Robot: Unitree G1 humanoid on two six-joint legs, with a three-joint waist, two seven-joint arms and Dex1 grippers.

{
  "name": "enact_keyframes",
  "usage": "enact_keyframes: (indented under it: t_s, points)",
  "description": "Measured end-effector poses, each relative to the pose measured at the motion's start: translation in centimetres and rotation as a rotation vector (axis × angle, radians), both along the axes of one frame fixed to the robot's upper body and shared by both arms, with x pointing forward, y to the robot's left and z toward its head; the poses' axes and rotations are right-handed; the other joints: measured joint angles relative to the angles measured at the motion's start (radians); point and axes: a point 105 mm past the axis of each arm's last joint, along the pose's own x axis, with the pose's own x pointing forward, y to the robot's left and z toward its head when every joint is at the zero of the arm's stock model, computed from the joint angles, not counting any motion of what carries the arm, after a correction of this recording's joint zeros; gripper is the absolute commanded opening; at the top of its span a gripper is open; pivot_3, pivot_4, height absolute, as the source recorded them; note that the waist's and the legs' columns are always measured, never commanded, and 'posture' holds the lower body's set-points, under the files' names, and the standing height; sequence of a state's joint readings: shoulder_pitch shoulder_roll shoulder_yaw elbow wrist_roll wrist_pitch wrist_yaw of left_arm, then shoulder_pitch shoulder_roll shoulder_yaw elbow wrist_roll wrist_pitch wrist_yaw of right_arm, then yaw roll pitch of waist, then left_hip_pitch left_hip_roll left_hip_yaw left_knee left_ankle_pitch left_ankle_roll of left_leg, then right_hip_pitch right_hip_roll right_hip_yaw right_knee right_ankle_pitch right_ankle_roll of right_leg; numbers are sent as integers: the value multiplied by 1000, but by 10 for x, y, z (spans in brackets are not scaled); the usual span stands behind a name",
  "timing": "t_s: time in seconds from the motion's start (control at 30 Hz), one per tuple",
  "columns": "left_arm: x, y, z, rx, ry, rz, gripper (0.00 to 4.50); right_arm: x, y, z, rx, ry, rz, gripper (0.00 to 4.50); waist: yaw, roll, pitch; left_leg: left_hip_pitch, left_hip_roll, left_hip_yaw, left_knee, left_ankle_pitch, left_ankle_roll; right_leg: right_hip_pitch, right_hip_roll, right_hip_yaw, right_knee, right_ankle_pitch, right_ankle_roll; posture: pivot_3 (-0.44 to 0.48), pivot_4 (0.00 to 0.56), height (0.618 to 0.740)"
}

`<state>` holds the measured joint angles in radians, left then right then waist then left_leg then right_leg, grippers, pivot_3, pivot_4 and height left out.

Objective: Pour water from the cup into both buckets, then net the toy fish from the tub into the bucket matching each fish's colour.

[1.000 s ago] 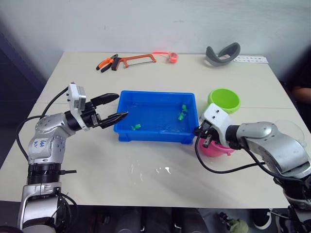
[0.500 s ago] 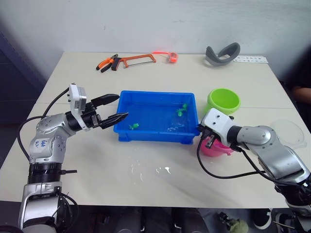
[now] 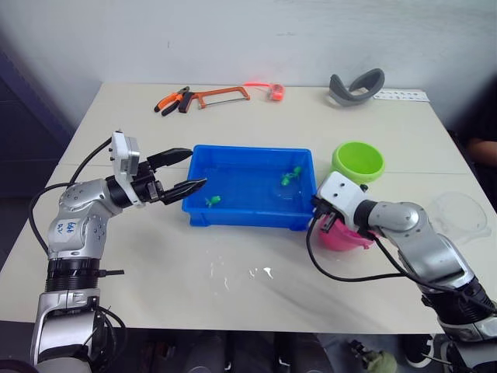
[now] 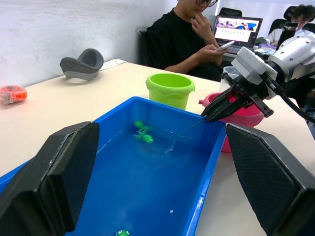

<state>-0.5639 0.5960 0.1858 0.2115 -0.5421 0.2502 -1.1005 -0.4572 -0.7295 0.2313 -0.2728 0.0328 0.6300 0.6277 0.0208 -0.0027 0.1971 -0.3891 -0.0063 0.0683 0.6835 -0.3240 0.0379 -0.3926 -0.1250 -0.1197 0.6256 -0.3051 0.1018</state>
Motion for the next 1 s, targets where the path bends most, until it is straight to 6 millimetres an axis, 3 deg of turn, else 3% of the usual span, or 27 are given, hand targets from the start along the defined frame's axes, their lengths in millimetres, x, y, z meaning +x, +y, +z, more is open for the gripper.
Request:
enact_keyframes:
  t_s: [0.33,0.7,1.0]
  points:
    - [1,-1,0,-6,1,1,4442,1,9,2,0,-44,43,0,-1,0,0,0,0,0,0,0,0,0,0,0,0,0,0,0,150,740]
    - [-2,-5,0,4,9,-39,4442,-15,23,12,99,-63,118,0,0,0,0,0,0,0,0,0,0,0,1,0,0,0,0,0,150,740]
    - [1,-12,19,21,-30,-102,4442,-35,11,34,125,-170,127,0,2,0,0,0,0,0,0,0,0,0,1,0,0,0,0,0,150,740]
